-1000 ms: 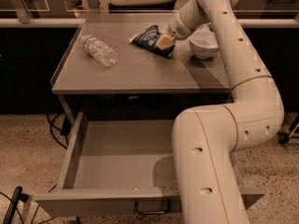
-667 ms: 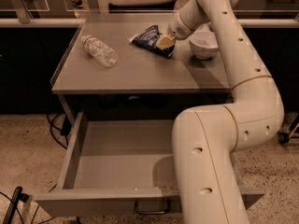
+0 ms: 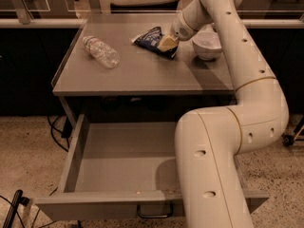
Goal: Place blue chip bag into top drawer
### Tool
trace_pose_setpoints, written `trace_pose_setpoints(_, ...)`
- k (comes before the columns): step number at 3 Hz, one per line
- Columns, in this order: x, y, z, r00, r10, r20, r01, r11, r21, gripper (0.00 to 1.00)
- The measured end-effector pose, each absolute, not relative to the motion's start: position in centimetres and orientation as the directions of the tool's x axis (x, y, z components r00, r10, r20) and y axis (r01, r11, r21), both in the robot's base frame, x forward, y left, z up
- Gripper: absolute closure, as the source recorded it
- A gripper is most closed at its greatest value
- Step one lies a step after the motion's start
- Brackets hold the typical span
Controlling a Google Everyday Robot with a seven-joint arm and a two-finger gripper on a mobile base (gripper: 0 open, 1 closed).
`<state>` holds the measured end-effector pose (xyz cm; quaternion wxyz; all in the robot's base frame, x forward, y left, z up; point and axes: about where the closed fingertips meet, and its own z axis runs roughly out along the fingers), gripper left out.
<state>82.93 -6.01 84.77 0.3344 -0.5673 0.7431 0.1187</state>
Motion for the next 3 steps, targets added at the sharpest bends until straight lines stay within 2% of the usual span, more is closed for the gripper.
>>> trace_pose_setpoints(1,82.93,-5.99,84.74,-0.133,-0.764,-0.632,-0.923,0.328,-0.203,0.03)
trace_pose_setpoints(3,82.93,-5.57,83.84,-0.143,-0.763,-0.631,-0.928,0.326,-0.183,0.0)
